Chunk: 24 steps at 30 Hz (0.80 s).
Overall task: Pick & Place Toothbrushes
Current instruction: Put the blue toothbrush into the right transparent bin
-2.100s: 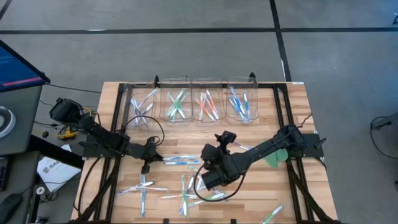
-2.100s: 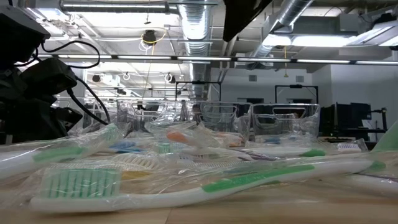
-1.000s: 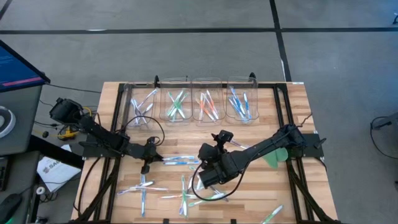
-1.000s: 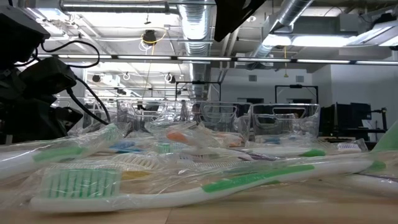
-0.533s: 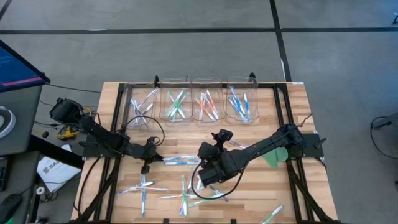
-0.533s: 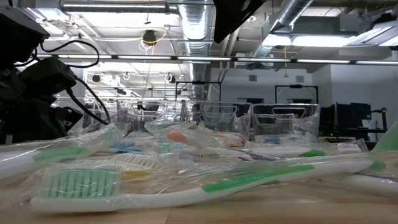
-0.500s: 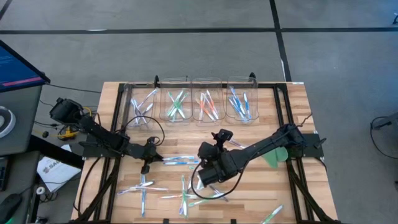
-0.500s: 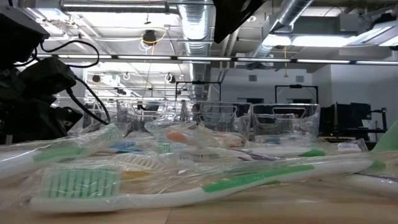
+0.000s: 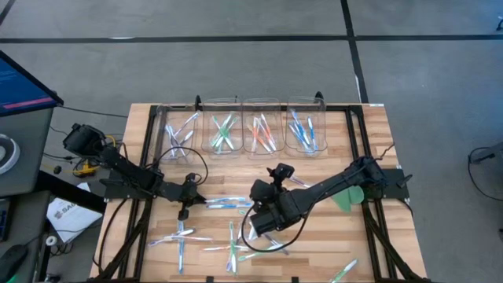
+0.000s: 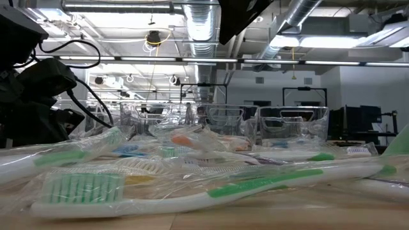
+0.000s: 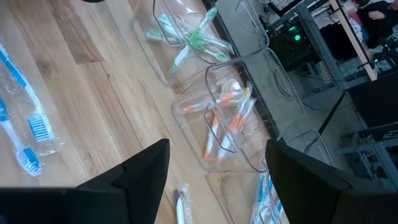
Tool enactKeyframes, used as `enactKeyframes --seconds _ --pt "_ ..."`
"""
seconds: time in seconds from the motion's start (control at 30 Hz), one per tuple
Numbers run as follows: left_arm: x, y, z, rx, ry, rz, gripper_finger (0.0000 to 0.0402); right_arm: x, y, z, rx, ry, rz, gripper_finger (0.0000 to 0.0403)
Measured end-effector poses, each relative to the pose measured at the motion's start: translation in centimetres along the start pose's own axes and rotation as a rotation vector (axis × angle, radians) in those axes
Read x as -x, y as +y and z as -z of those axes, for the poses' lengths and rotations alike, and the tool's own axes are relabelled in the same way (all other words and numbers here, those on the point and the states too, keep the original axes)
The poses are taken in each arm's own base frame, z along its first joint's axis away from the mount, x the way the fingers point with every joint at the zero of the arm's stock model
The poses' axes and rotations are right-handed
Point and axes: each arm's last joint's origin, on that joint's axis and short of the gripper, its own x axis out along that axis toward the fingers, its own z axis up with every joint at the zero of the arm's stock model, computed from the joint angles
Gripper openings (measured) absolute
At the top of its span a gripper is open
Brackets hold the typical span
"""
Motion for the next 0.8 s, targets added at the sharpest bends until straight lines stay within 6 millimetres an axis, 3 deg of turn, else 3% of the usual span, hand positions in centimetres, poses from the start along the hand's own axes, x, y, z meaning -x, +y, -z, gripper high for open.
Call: enactKeyframes --seconds 0.8 --pt "0.0 -0.01 -0.1 0.001 -0.009 0.002 0.0011 -0.2 0.13 -0.25 -0.032 0.004 -0.025 0.026"
